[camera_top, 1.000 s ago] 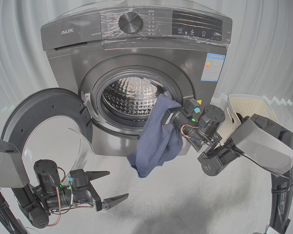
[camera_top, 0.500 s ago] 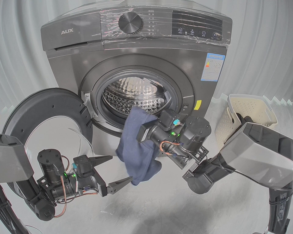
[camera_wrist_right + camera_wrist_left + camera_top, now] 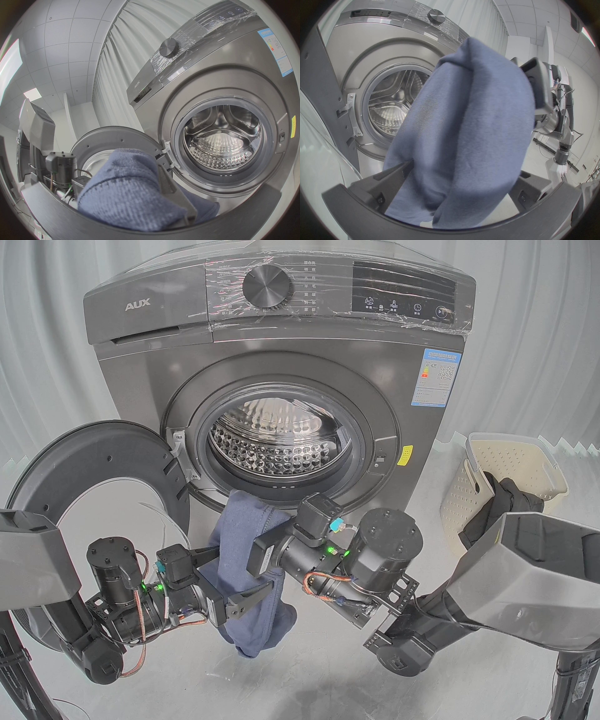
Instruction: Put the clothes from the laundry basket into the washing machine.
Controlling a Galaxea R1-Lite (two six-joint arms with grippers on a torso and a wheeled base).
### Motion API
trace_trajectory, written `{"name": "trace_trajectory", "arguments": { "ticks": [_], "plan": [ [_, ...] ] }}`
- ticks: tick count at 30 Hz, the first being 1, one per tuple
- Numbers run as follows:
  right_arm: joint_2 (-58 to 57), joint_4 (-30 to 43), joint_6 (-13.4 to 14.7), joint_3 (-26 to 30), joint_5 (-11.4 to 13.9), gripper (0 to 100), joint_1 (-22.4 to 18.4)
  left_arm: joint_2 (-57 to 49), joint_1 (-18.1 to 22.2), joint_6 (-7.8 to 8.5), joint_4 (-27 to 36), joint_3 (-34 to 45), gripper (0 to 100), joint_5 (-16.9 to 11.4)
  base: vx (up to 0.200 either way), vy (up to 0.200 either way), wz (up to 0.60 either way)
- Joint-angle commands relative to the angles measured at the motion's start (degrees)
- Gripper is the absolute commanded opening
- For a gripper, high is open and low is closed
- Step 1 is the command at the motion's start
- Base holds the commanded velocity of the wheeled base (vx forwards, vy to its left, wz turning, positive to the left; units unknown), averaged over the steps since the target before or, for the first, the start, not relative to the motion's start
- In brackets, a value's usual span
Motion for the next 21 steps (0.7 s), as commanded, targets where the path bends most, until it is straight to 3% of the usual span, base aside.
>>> {"name": "trace_trajectory", "arguments": {
  "ticks": [1, 10, 21],
  "plan": [
    [-3.0, -0.4, 0.1, 2.8, -0.2, 0, 2.0, 1.8, 0.2, -0.1, 0.0, -0.8, 100, 0.7, 0.0, 0.0, 0.0],
    [-6.0, -0.7, 0.8, 6.9, -1.3, 0, 4.3, 2.6, 1.9, -0.19, 0.0, -1.8, 100, 1.2, 0.0, 0.0, 0.0],
    [-6.3, -0.7, 1.2, 7.1, -1.4, 0, 5.4, 4.1, 1.5, -0.54, -0.1, -2.2, 100, 1.2, 0.0, 0.0, 0.0]
  ]
}}
